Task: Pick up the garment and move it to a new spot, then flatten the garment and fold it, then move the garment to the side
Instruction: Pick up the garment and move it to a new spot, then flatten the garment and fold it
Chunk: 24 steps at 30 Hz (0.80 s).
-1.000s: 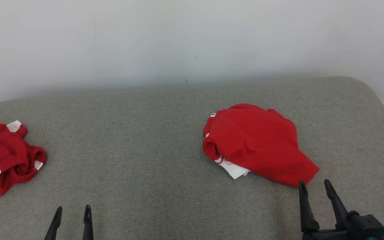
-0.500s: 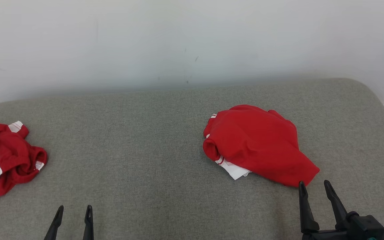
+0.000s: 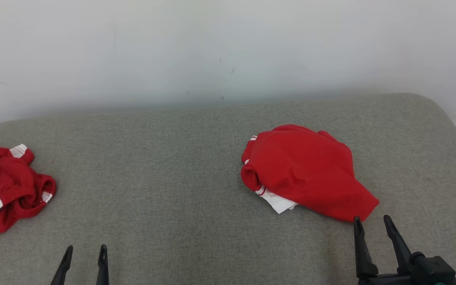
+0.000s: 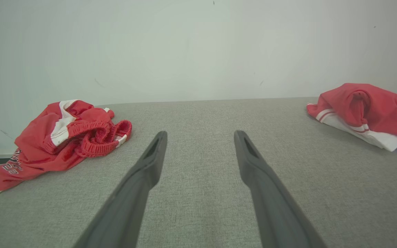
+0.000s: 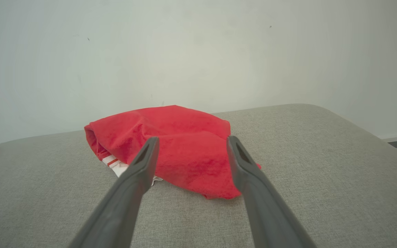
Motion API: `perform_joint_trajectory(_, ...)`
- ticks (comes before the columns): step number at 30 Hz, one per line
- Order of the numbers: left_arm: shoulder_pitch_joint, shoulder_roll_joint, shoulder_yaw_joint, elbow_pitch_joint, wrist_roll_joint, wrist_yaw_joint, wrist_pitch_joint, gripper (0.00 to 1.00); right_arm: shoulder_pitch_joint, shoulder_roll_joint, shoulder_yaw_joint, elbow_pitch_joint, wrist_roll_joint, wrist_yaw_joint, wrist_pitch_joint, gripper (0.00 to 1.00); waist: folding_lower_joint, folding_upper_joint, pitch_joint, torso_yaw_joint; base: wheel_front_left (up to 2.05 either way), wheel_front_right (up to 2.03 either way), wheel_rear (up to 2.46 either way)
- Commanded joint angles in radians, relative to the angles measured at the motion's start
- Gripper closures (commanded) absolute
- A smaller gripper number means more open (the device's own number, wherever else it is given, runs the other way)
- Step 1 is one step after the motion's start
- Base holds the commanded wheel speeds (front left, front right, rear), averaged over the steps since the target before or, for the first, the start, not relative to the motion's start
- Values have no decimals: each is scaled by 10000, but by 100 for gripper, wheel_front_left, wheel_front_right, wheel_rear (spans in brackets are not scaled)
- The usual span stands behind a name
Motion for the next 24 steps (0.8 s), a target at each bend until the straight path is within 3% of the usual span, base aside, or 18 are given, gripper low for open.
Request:
perform_joint_trajectory(1,12,-22,37,17,14,10,-31,0,73,-12,19,-3,-84,-18,-24,0,0,0,-4,-6,0,0,0)
perform_joint_trajectory(24,28,-77,127,90,-4,10,-32,0,102,-12,66,37,-82,-18,-22,0,0,0,-41,-34,0,0,0)
